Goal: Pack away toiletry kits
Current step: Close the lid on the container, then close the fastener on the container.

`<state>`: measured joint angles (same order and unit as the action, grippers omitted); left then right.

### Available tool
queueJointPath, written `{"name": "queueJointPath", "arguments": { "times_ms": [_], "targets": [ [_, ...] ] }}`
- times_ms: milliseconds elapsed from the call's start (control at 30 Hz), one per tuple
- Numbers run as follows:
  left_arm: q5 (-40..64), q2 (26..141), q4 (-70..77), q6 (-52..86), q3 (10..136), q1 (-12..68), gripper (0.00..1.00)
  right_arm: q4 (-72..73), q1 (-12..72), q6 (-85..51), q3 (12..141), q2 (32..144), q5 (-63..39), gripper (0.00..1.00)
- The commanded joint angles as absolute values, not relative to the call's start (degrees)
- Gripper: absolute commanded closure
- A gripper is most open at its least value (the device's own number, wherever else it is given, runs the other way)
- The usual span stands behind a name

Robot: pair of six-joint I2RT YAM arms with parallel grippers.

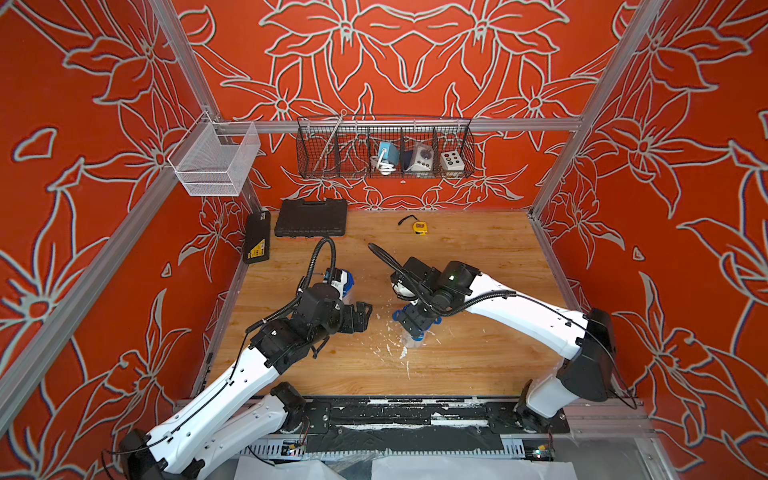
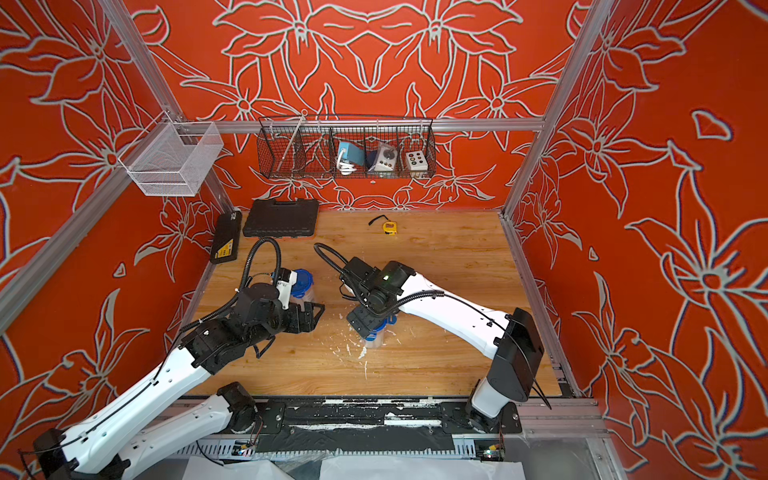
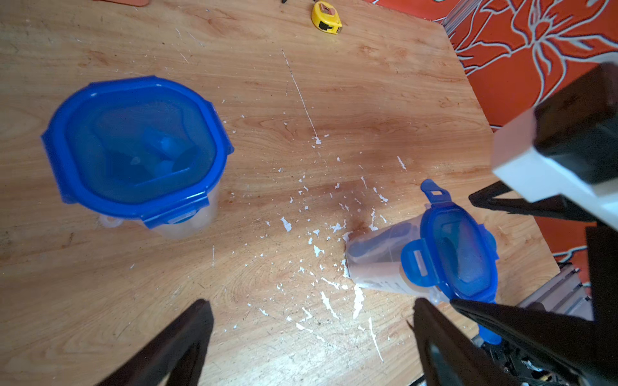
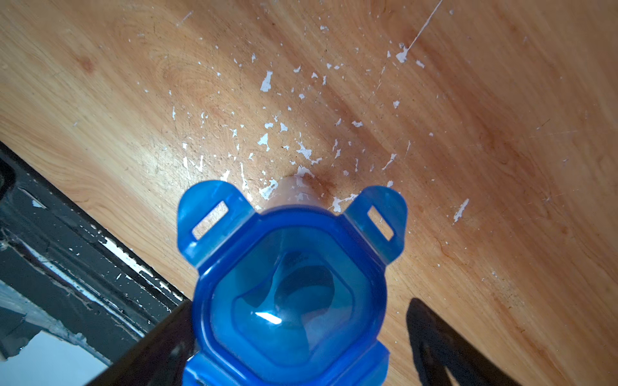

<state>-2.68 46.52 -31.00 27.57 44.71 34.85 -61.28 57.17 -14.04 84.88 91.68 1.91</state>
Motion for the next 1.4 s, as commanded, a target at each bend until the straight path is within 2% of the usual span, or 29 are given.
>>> {"name": "queueJointPath", "arguments": {
  "times_ms": [0,333,533,733,1133,1367],
  "targets": [
    [-2.5,46.6,-32.3,25.4,47.2,34.5,0.08,-61.8,57.4,-14.0,84.9,89.4,1.6,0.02],
    [-1.4,47.3,-34.0,24.0,50.0,34.5,0.08,-61.2,57.4,-14.1,84.0,87.4,-0.3,0.02],
    [9.4,59.0,-42.1,22.7,60.7,34.5,0.14,-69.8,54.8,-20.1,86.9,84.4,-0.7,0.03],
    [18.0,65.1,-45.9,22.9,62.9,35.3,0.19,-69.0,50.0,-26.8,78.8,80.4,-5.3,0.09],
    [15.3,71.9,-45.7,22.1,65.1,40.5,0.22,-62.4,45.0,-28.9,75.1,79.7,-8.2,0.15],
    [14.0,75.8,-44.7,21.8,67.9,42.0,0.29,-61.2,45.0,-28.9,74.8,81.0,-9.1,0.26]
  ]
}}
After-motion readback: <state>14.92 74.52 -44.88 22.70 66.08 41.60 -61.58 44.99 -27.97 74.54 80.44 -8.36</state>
